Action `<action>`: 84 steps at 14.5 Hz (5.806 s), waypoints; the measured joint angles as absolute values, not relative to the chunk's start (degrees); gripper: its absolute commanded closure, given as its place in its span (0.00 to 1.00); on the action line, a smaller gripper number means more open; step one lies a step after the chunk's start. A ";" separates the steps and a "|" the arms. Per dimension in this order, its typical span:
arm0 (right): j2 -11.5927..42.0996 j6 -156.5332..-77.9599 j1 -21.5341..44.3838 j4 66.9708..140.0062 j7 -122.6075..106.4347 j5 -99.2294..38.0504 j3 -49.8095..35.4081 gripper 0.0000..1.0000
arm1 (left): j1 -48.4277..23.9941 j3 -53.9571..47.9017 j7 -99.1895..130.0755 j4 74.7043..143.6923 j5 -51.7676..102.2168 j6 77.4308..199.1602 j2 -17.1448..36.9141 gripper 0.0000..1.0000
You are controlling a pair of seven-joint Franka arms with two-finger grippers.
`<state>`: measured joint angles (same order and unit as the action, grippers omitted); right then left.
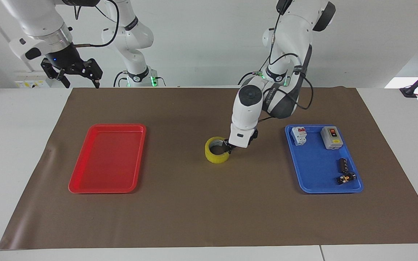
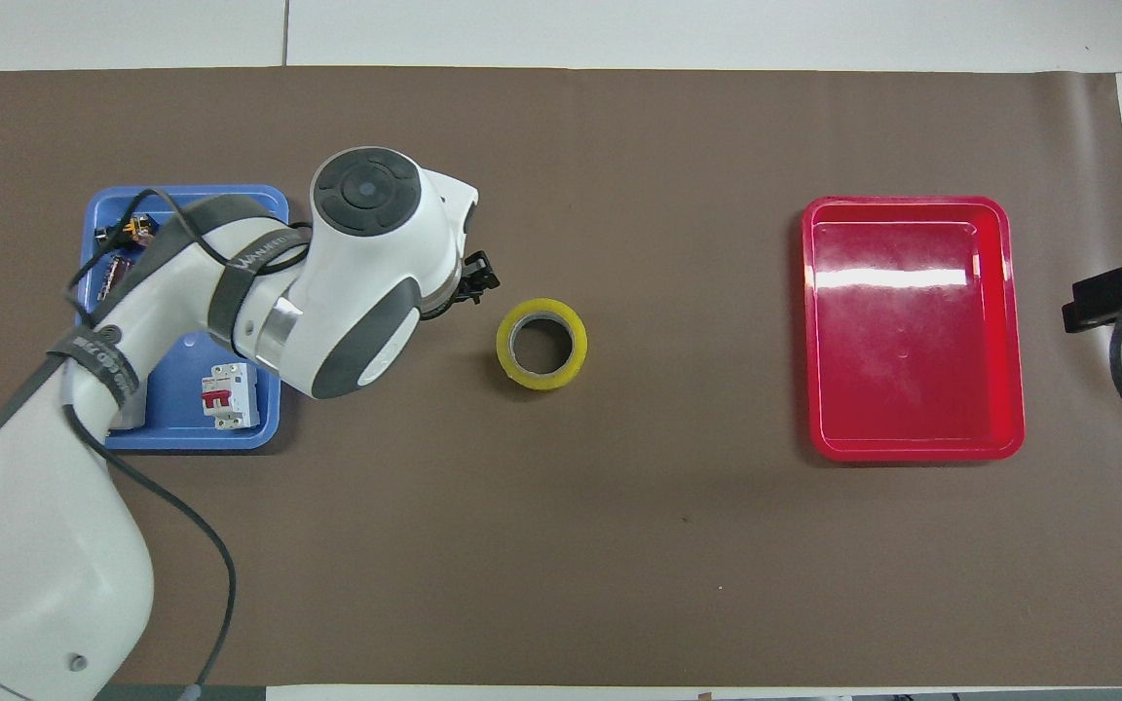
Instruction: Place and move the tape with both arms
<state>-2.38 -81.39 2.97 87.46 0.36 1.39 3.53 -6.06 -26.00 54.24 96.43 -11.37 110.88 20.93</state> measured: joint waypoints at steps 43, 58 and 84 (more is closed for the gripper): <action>15.87 -110.10 10.20 100.02 -11.85 2.34 4.63 1.00 | -4.22 0.54 2.20 94.56 1.12 85.79 0.69 0.00; 11.54 -136.99 -2.09 122.92 -30.23 2.34 4.40 1.00 | -4.87 1.01 2.20 93.20 1.14 85.79 -0.96 0.00; -3.18 -80.73 1.12 86.19 1.68 2.35 3.46 0.00 | -6.36 1.05 2.21 94.79 1.17 85.78 -2.15 0.00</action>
<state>-3.18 -80.73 1.12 86.19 1.68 2.35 3.46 -6.36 1.05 2.21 94.79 1.17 85.78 -2.15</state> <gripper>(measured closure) 0.000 0.000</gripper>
